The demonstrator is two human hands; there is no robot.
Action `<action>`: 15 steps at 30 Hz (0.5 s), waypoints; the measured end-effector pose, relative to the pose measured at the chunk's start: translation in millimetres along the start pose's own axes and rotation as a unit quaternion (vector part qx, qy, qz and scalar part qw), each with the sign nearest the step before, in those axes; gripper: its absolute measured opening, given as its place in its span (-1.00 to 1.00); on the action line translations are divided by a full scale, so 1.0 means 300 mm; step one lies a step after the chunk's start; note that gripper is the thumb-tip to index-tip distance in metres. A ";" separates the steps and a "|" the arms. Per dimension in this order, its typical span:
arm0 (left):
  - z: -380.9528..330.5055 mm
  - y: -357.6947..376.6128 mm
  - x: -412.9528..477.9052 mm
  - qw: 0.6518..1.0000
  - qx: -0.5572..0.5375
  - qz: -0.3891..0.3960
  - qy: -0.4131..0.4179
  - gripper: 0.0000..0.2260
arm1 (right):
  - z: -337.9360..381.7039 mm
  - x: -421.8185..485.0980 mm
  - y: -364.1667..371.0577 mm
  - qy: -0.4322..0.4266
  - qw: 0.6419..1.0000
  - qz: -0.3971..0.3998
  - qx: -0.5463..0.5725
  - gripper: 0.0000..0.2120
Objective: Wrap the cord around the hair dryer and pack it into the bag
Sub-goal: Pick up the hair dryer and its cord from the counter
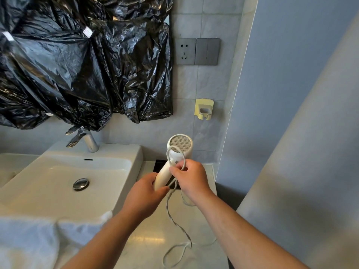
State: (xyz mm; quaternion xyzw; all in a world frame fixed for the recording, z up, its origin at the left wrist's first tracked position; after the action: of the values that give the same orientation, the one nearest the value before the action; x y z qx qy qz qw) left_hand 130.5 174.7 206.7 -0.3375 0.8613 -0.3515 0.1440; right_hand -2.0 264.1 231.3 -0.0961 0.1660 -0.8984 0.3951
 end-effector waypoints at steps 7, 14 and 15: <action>0.022 -0.015 0.009 0.987 -0.150 -0.045 -0.038 -0.90 | -0.061 -0.015 -0.002 0.064 0.983 0.060 0.158 -0.92; 0.037 -0.108 0.050 0.920 -0.389 -0.038 -0.028 -0.85 | -0.127 -0.088 0.018 0.130 0.943 0.229 0.203 -0.91; 0.032 -0.116 0.059 0.906 -0.422 -0.028 -0.023 -0.85 | -0.140 -0.096 0.028 0.151 0.929 0.246 0.230 -0.82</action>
State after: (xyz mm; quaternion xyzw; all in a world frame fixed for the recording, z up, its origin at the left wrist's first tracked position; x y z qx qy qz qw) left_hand 139.1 139.4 224.2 -0.3988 0.9157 0.0485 -0.0025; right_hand 10.1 289.5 188.1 0.1779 0.0304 -0.7904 0.5855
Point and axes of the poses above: each hand's wrist, its own x-axis towards the middle knuckle, its own y-axis out of the palm, z = x × y, the point moved 6 cm from there along x, towards the middle knuckle, and after that the axes turned 9 degrees about z, right-handed, at the moved point
